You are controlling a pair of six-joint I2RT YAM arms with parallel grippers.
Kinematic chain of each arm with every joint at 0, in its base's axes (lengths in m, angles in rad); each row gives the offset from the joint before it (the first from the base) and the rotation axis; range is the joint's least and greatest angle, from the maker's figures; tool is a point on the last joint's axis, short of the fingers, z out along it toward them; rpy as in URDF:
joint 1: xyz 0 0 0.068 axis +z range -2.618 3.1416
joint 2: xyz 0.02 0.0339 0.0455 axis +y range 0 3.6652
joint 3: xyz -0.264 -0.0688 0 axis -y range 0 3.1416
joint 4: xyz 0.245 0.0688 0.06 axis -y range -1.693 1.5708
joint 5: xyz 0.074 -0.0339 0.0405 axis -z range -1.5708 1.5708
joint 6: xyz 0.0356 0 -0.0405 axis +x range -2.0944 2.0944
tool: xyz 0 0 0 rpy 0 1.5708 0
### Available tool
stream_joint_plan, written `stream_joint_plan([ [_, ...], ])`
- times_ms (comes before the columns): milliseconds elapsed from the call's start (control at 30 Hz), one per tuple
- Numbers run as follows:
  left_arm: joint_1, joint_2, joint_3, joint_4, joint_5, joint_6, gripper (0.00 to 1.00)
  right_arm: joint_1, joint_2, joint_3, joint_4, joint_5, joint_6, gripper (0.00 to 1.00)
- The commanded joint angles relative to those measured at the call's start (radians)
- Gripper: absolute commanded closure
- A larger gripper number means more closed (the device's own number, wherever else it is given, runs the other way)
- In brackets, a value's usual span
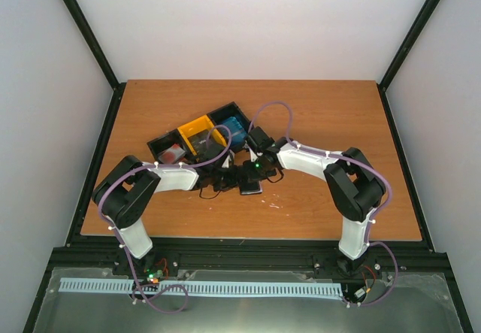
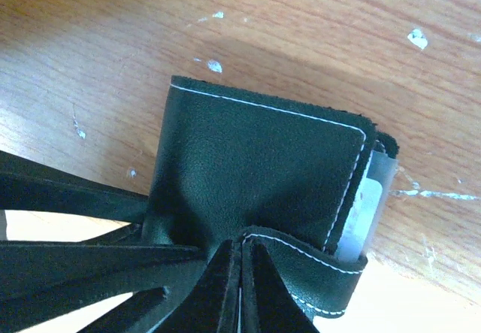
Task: Put the credit cards into the card holder
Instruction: Close the card holder at the center of the board, then reset both arms
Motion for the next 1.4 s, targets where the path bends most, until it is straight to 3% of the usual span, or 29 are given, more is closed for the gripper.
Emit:
stream_joint_plan([
  [0,-0.006,0.103,-0.044,-0.121,-0.068,0.019,0.69,0.028,0.087,-0.015,-0.011,-0.042,0.020,0.97],
  [467,-0.006,0.107,-0.047,-0.122,-0.067,0.019,0.69,0.028,0.154,-0.024,-0.032,0.001,0.046,0.97],
  [633,-0.006,0.071,-0.051,-0.121,-0.074,0.021,0.66,0.027,0.105,-0.023,-0.016,0.007,0.050,0.96],
  [900,-0.006,-0.161,0.003,-0.252,-0.175,0.042,0.43,0.025,-0.131,0.042,-0.067,0.135,0.089,0.65],
  [1367,-0.006,-0.824,0.025,-0.520,-0.434,0.099,0.15,0.024,-0.765,-0.179,-0.291,0.530,0.206,0.32],
])
